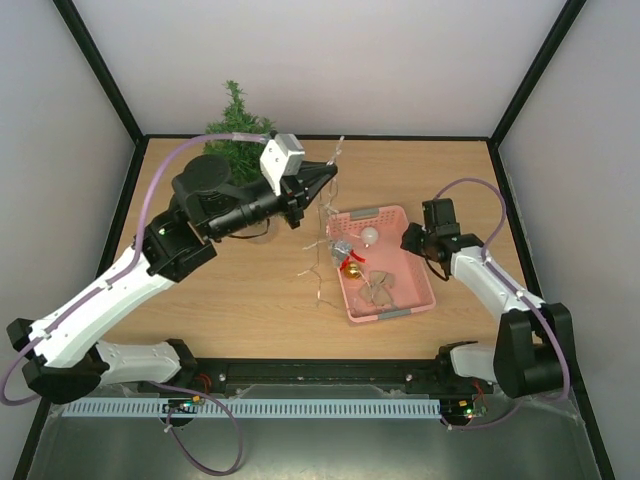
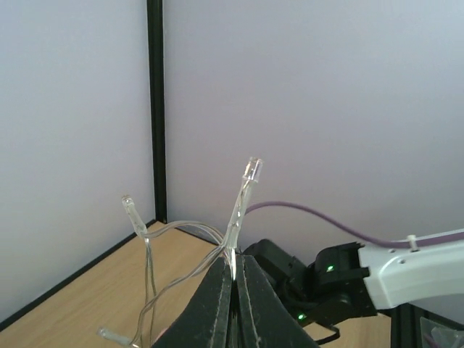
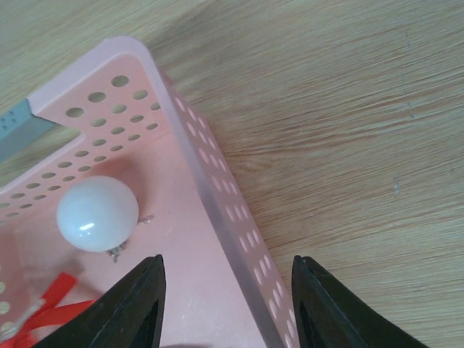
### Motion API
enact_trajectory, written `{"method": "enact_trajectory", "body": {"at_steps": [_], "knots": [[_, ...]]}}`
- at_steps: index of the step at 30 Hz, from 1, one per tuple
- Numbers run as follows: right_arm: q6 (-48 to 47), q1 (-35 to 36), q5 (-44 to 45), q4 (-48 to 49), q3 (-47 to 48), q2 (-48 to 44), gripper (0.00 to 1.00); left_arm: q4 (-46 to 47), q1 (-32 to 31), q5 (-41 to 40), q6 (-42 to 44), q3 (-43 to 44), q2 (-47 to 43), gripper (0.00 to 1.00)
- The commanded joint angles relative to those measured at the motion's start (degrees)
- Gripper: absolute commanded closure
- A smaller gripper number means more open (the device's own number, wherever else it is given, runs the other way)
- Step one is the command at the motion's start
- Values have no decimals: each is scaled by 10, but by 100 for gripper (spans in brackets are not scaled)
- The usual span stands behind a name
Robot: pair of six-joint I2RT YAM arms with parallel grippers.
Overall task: Decorate the small christmas tree
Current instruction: Pick up the decoration item from the storage box.
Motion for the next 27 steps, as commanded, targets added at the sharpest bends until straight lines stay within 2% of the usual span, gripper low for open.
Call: {"method": "enact_trajectory", "body": {"at_steps": [1, 8, 13, 17, 19, 22, 27], "knots": [[-34, -2, 30, 0, 21, 21, 54, 27, 0, 12, -15, 21, -26, 98], [-3, -1, 28, -7, 17, 11, 56, 62, 0, 26, -20, 4, 14, 98], [4, -1, 17, -39, 29, -54, 51, 102, 0, 33, -20, 4, 72, 98], [-9, -2, -90, -14, 18, -141, 49, 94, 1, 23, -28, 9, 102, 98], [-3, -2, -170, 16, -9, -194, 44, 102, 1, 29, -36, 8, 107, 98], [23, 0, -262, 74, -51, -256, 31, 113, 1, 35, -45, 11, 117, 98], [36, 11, -305, 135, -93, -293, 18, 126, 0, 39, -58, 18, 136, 98]]}}
